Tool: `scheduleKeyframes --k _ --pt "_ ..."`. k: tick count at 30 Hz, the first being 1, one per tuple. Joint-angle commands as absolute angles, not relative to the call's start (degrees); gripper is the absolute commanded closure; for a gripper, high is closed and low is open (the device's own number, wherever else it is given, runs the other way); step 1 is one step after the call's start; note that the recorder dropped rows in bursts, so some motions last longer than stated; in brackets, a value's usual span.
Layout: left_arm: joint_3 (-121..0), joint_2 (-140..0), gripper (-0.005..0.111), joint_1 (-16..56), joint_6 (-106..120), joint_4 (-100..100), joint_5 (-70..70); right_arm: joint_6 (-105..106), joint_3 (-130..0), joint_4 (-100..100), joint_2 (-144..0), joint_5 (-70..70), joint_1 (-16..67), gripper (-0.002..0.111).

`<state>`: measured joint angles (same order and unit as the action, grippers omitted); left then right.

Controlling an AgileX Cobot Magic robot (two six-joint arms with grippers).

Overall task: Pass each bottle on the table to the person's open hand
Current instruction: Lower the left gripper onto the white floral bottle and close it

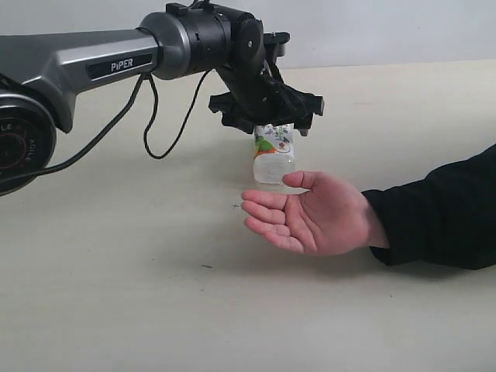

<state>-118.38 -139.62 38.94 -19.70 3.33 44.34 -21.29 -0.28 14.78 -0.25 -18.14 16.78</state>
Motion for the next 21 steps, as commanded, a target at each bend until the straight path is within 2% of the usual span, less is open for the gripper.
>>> scheduleKeyframes --k 1,7,10,16,21 --pt "-118.8 -140.2 0.022 38.9 -20.2 3.1 43.7 -21.0 0.0 15.0 0.0 -17.7 17.0 0.108" --pt "-118.8 -142.0 0.022 38.9 -20.2 3.1 43.7 -21.0 0.0 15.0 0.0 -17.7 17.0 0.108" --pt "-118.8 -141.9 0.030 38.9 -20.0 3.1 43.7 -21.0 0.0 15.0 0.0 -17.7 17.0 0.108" --pt "-118.8 -141.7 0.058 38.9 -20.0 3.1 43.8 -21.0 0.0 15.0 0.0 -17.7 17.0 0.108" --pt "-118.8 -141.6 0.086 38.9 -19.8 3.1 44.6 -21.0 0.0 15.0 0.0 -17.7 17.0 0.108"
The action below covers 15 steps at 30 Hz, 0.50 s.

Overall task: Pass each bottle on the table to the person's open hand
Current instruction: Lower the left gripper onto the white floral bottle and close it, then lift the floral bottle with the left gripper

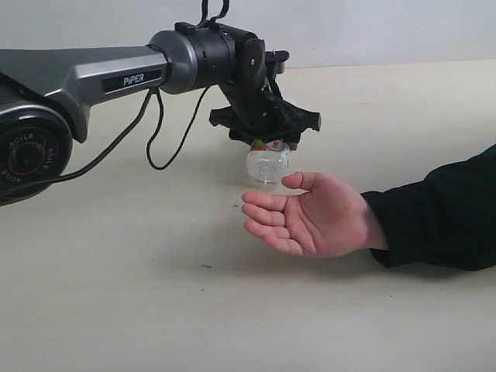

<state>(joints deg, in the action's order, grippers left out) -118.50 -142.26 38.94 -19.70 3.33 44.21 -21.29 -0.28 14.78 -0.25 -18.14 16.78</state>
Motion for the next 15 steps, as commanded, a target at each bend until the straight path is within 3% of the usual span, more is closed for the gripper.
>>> scheduleKeyframes --k 1,3,15 --pt "-118.8 -141.4 0.093 38.9 -19.8 3.1 44.8 -21.0 0.0 15.0 0.0 -17.7 17.0 0.108" --pt "-118.8 -141.1 0.107 38.7 -19.6 3.0 45.1 -21.0 0.0 15.0 0.0 -17.7 17.0 0.108" --pt "-118.8 -134.4 0.107 38.7 -18.3 -2.6 52.0 -21.0 0.0 15.0 0.0 -17.7 17.0 0.108"
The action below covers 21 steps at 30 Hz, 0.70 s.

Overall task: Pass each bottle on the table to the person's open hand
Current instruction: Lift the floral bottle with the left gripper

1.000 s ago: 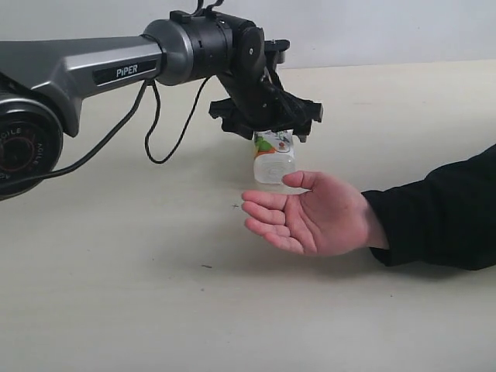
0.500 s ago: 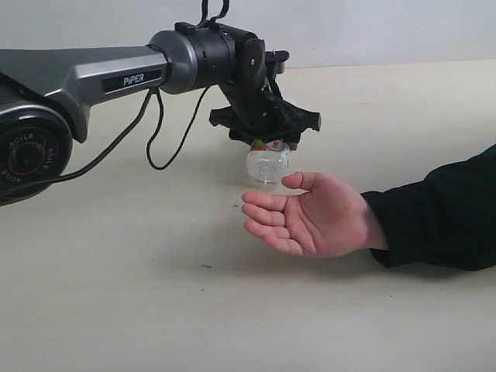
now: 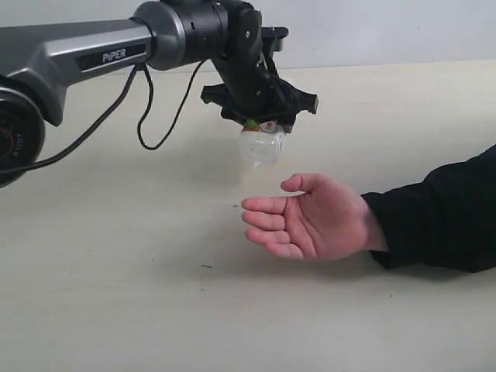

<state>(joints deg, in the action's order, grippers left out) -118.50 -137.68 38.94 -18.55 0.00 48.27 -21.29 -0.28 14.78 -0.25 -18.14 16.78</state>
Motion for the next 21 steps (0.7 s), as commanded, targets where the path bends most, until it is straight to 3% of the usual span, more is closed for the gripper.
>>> scheduleKeyframes --k 1,8,21 --pt "-118.8 -133.7 0.107 38.7 -18.3 -3.5 53.5 -21.0 0.0 15.0 0.0 -17.7 17.0 0.108" --pt "-116.1 -128.1 0.107 39.4 -18.2 -4.8 59.2 -21.0 0.0 15.0 0.0 -17.7 17.0 0.108" --pt "-96.0 -111.3 0.107 42.9 -20.9 -5.5 45.6 -21.0 0.0 15.0 0.0 -17.7 17.0 0.108"
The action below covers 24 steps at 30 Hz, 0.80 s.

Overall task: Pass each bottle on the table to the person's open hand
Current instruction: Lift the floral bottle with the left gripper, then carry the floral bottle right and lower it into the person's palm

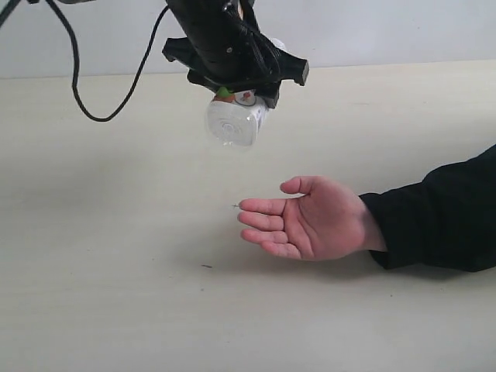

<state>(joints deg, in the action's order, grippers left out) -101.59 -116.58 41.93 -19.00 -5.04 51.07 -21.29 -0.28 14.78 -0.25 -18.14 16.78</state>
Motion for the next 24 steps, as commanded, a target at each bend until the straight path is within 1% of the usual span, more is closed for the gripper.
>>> scheduleKeyframes --k 1,6,12,18,24 --pt "-94.2 -109.9 0.107 43.1 -21.8 -5.5 44.1 -21.0 0.0 15.0 0.0 -17.7 17.0 0.108" --pt "-87.1 -104.8 0.107 43.4 -27.0 -5.5 37.3 -21.0 0.0 15.0 0.0 -17.7 17.0 0.108" --pt "-82.8 -103.6 0.107 44.3 -32.9 -5.5 35.2 -21.0 0.0 15.0 0.0 -17.7 17.0 0.108" --pt "-78.8 -103.6 0.107 48.3 -39.0 -5.5 29.0 -21.0 0.0 15.0 0.0 -17.7 17.0 0.108" --pt "-78.0 -103.8 0.107 52.5 -42.5 -5.5 22.9 -21.0 0.0 15.0 0.0 -17.7 17.0 0.108"
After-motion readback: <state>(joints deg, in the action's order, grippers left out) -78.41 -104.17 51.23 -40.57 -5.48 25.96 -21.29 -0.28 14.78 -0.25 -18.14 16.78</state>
